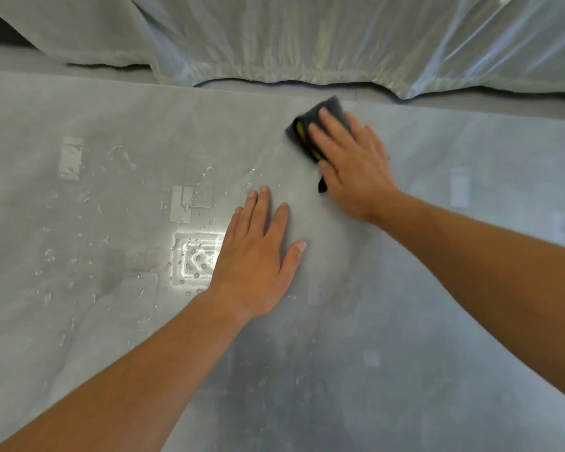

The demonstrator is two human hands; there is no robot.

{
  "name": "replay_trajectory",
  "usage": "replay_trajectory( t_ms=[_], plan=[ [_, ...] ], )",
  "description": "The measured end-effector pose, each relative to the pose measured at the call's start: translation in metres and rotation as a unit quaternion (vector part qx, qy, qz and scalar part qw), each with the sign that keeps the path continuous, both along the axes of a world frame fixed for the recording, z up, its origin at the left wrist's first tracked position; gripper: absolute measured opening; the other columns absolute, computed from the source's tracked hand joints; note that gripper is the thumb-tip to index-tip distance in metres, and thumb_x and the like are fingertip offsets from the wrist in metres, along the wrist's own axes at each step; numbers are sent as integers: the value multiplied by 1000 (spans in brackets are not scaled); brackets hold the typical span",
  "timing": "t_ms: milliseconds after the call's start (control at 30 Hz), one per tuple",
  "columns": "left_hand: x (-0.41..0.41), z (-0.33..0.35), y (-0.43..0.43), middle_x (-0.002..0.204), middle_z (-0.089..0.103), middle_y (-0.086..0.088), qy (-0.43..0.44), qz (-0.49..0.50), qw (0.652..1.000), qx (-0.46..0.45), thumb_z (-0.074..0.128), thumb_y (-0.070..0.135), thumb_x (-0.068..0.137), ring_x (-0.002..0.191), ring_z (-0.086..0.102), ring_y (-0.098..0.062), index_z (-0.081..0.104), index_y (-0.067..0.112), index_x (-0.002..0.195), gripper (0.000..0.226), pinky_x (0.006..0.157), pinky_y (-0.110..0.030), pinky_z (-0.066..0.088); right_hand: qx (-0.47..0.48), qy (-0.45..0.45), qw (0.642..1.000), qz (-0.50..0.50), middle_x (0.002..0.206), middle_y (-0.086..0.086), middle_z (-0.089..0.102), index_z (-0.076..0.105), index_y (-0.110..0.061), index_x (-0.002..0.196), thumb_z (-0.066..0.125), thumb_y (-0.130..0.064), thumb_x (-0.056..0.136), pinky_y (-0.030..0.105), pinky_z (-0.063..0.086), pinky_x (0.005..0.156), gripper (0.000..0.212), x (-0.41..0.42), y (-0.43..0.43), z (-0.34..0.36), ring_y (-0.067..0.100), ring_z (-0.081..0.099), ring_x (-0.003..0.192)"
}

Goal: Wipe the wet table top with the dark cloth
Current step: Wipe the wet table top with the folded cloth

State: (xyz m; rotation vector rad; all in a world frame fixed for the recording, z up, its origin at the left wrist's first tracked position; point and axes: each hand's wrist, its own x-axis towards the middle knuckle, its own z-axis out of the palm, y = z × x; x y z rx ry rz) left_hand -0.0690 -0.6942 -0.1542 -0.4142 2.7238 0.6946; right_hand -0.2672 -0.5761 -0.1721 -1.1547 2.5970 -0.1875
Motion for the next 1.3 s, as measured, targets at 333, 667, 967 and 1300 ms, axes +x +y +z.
replay_trajectory(
  t_ms=[333, 667, 967, 1300],
  plan=[
    [48, 9, 14, 167, 9, -17, 14, 24, 999, -42, 18, 56, 101, 155, 0, -30, 32, 13, 153, 69, 125, -47, 7, 5, 14, 990, 142, 167, -4, 16, 26, -31, 157, 30, -37, 101, 53, 8, 123, 56, 66, 20, -4, 32, 11, 153],
    [65, -1, 11, 169, 0, -12, 0, -1, 999, -46, 16, 58, 101, 155, -7, -26, 20, 17, 159, 71, 123, -40, -4, -25, 22, 999, -32, 168, -3, 13, 24, -28, 158, 40, -27, 99, 52, 7, 123, 60, 104, 27, -5, 32, 5, 154],
    [66, 0, 11, 168, -9, -11, -8, 1, 999, -41, 13, 61, 99, 154, -16, -24, 13, 19, 160, 73, 123, -39, -10, -45, -7, 986, -160, 167, -6, 14, 28, -31, 156, 35, -33, 99, 50, 6, 124, 58, 101, 48, -2, 30, 7, 153],
    [88, 10, 11, 169, 2, -12, 25, -46, 999, -4, 16, 56, 100, 155, -6, -24, 29, 15, 156, 70, 125, -43, -2, -29, 19, 999, -5, 165, -5, 21, 32, -30, 155, 38, -32, 99, 55, 18, 121, 56, 137, 91, -4, 31, 16, 153]
  ],
)
